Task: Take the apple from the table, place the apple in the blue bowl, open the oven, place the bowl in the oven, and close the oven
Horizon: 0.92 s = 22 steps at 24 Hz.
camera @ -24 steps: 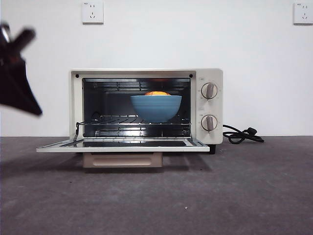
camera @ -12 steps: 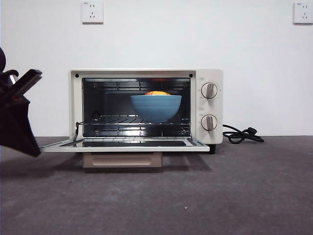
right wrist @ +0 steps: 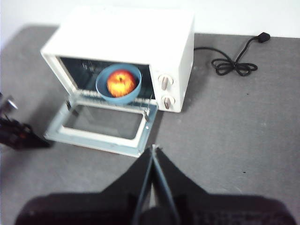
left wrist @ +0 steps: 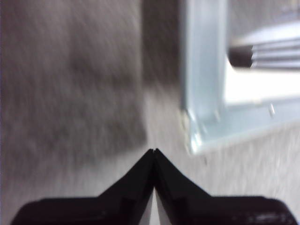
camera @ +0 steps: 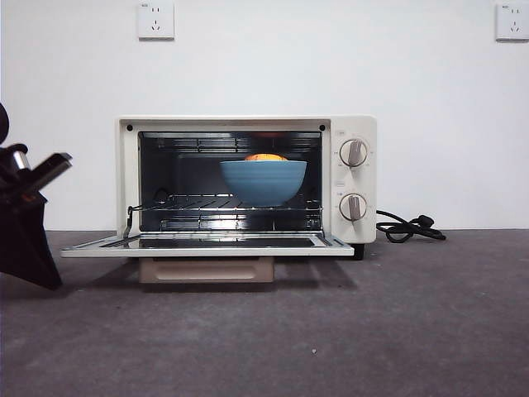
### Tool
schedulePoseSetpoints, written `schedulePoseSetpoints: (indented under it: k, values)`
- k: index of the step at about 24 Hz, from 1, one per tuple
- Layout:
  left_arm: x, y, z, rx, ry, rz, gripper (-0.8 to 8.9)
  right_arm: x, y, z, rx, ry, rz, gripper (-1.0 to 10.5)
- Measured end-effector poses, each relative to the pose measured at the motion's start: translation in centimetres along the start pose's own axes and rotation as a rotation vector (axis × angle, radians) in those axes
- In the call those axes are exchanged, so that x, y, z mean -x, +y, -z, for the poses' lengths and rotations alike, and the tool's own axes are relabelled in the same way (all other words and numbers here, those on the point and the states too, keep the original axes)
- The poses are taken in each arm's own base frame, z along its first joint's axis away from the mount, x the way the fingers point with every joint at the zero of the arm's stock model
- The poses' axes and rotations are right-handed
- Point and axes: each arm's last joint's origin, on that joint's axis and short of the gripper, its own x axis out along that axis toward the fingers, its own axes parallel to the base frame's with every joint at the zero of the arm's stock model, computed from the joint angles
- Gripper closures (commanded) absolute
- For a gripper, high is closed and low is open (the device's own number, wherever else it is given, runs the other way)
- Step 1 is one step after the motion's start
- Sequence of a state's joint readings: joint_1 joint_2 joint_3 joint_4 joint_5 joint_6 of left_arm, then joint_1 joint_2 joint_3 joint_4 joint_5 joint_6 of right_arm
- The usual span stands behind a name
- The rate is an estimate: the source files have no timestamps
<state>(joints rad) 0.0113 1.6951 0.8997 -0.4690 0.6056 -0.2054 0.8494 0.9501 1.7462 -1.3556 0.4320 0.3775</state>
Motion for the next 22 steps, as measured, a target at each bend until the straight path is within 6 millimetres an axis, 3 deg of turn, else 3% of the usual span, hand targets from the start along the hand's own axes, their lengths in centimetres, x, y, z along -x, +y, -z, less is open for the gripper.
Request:
schedulePoseSetpoints:
  k: [9,22]
  values:
    - [-1.2,0.5,-1.1,0.110,-0.046,0.083,8.20,3.6,-2.3,1.3,-0.120,-0.097,-0.044,9.5]
    - [-0.9,0.2,-1.9,0.153,-0.059,0.261,8.20,4.0,-2.6,1.5,-0.136,-0.104,-0.053,9.5]
